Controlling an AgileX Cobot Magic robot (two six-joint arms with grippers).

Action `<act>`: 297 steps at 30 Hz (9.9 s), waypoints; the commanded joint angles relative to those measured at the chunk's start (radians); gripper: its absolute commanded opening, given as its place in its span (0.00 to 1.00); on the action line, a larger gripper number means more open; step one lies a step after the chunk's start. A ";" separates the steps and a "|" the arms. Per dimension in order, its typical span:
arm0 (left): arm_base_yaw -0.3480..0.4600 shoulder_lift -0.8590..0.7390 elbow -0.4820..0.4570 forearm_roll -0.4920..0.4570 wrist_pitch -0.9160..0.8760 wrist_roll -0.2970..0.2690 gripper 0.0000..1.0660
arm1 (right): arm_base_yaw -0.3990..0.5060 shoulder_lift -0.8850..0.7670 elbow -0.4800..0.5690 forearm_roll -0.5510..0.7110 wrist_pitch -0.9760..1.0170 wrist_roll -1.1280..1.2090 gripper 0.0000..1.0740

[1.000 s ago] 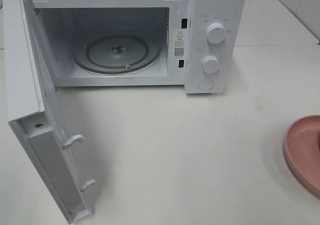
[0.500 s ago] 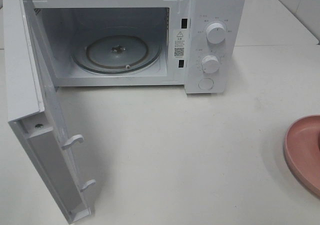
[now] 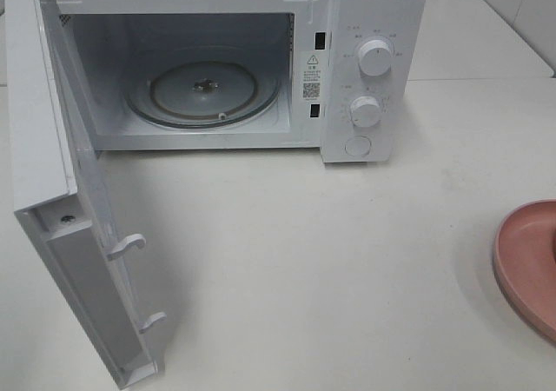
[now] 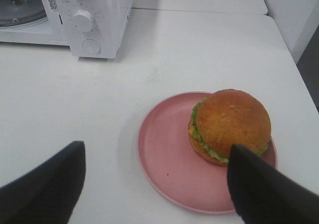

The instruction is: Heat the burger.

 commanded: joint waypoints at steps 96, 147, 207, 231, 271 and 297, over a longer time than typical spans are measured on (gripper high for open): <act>-0.822 1.586 -0.173 -0.437 -1.783 0.105 0.00 | -0.006 -0.028 0.003 0.000 -0.015 -0.012 0.70; -0.911 1.718 -0.584 -0.655 -1.330 0.569 0.00 | -0.006 -0.028 0.003 -0.002 -0.015 -0.005 0.70; -0.200 1.032 -0.396 -0.020 0.116 0.039 0.92 | -0.006 -0.028 0.003 -0.002 -0.015 -0.004 0.70; -0.183 0.226 -0.006 -0.016 0.134 0.031 0.92 | -0.006 -0.028 0.003 -0.002 -0.015 -0.004 0.70; -0.078 -0.176 0.020 -0.038 0.118 0.031 0.92 | -0.006 -0.027 0.003 -0.002 -0.015 -0.007 0.70; -0.078 -0.171 0.020 -0.038 0.118 0.031 0.92 | -0.006 -0.027 0.003 -0.002 -0.015 -0.007 0.70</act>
